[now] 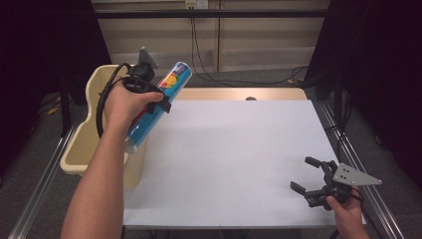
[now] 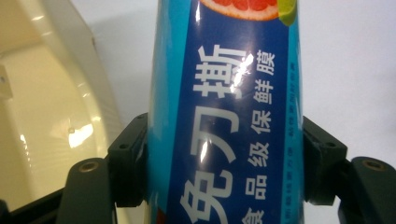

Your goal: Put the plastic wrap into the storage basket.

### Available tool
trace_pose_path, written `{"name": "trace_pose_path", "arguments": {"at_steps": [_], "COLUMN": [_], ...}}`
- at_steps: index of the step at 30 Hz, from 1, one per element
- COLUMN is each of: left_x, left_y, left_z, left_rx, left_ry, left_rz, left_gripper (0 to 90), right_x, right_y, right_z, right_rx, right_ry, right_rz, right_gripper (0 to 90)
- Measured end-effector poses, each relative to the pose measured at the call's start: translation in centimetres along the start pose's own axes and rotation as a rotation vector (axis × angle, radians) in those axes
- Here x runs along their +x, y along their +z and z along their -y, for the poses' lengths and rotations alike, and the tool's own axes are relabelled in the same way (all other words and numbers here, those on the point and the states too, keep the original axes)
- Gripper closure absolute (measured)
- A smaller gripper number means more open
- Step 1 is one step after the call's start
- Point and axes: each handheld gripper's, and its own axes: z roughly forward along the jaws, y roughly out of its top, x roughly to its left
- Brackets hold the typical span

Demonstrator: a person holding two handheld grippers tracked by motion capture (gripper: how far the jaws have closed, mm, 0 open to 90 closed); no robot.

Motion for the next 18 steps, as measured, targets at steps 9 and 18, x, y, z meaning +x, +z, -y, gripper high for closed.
{"name": "trace_pose_path", "arguments": {"at_steps": [9,18], "left_x": [2.2,4.0], "left_y": [-1.6,-3.3], "left_z": [1.7,3.6], "left_rx": [-0.003,-0.024], "left_ry": [-0.07,-0.134], "left_rz": [-0.013,-0.032], "left_gripper": [31.9,31.8], "right_x": [0.0,0.0], "right_y": [0.0,0.0], "right_z": [0.0,0.1], "right_rx": [0.003,0.005], "right_ry": [0.0,0.008], "right_rz": [0.002,0.0], "right_gripper": [0.6,0.6]}}
